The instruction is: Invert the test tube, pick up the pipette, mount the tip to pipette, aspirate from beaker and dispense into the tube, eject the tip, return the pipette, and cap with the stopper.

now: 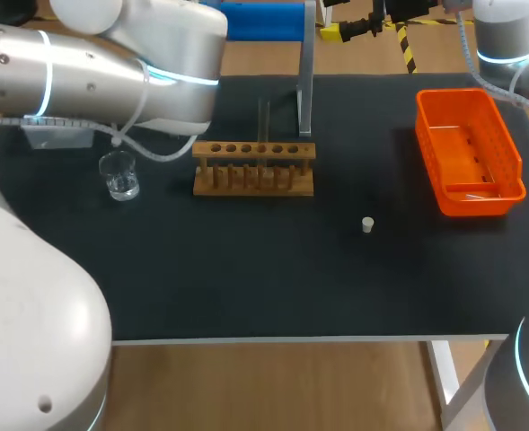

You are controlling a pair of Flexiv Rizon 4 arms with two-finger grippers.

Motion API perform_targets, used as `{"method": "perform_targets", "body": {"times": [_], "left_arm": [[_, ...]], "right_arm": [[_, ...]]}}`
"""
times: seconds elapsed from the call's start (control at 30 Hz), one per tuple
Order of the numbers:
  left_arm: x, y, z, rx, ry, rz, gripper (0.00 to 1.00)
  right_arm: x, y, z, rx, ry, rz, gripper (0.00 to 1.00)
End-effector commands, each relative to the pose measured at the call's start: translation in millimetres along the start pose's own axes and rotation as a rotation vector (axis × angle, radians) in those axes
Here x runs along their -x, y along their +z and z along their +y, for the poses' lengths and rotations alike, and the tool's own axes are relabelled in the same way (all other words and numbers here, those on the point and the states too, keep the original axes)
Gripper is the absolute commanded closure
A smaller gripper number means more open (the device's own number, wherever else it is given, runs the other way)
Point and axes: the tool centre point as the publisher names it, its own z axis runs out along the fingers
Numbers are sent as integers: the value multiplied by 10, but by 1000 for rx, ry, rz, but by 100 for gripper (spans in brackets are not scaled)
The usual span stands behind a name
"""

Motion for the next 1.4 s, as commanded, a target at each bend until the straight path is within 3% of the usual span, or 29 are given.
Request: {"method": "perform_targets", "body": {"times": [0.03,1.4], "left_arm": [[-12,48,-32,48,0,-3,100],[-9,178,49,98,-20,-16,100]], "right_arm": [[7,-10,8,-4,1,3,0],[7,-10,8,-4,1,3,0]]}}
